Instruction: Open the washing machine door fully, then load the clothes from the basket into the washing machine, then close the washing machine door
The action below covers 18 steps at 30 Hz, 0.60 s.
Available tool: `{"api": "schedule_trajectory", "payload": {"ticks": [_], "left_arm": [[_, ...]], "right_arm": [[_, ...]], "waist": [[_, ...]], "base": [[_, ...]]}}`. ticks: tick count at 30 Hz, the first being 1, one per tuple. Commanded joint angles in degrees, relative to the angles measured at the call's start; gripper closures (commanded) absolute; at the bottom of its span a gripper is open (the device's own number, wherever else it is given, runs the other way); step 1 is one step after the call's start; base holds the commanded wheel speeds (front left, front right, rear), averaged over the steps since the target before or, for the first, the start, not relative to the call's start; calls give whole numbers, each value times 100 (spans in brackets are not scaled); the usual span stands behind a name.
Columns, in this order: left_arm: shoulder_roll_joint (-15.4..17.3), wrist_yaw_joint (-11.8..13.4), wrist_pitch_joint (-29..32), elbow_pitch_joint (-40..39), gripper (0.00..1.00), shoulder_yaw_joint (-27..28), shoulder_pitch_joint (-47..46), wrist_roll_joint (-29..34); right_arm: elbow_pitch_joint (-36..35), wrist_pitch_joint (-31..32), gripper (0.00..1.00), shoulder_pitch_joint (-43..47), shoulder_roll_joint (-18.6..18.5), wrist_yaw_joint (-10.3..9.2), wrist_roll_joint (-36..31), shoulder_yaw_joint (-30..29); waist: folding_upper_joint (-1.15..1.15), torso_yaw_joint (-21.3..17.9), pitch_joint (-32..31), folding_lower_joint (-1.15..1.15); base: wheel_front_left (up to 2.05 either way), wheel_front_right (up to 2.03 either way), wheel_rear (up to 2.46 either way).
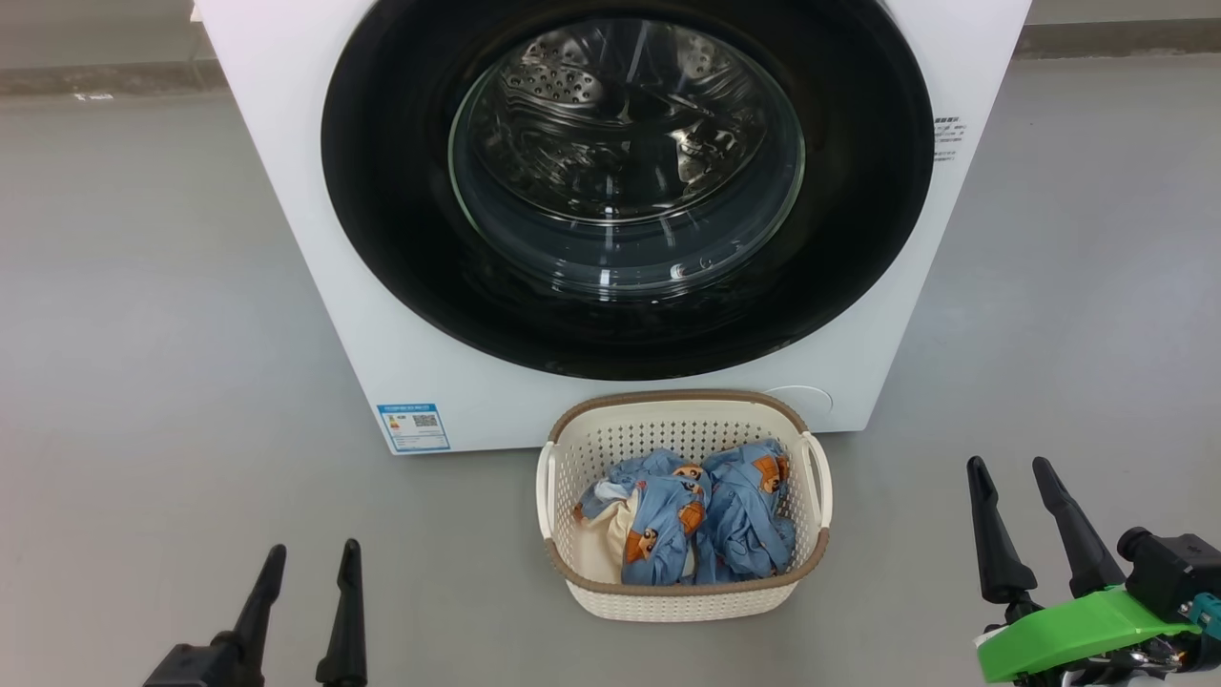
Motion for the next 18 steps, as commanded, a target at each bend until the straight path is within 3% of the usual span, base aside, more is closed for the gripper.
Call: {"api": "schedule_trajectory", "payload": {"ticks": [1,10,18], "left_arm": [[103,3,-59,-97,0,205,-288,34],[66,3,-59,-60,0,285,-297,186],[35,3,-59,-72,0,293,-323,209]], "right_arm": [[-150,-71,0,-44,-68,33,-70,94],[-162,-71,0,-50,-56,33,-86,95],[-177,-71,0,-74,-33,33,-91,91]], "waist": [[0,-7,-4,0],[0,-36,1,0],[0,-66,35,0]], "base": [[0,0,0],[26,26,-53],[93,93,-185]]}}
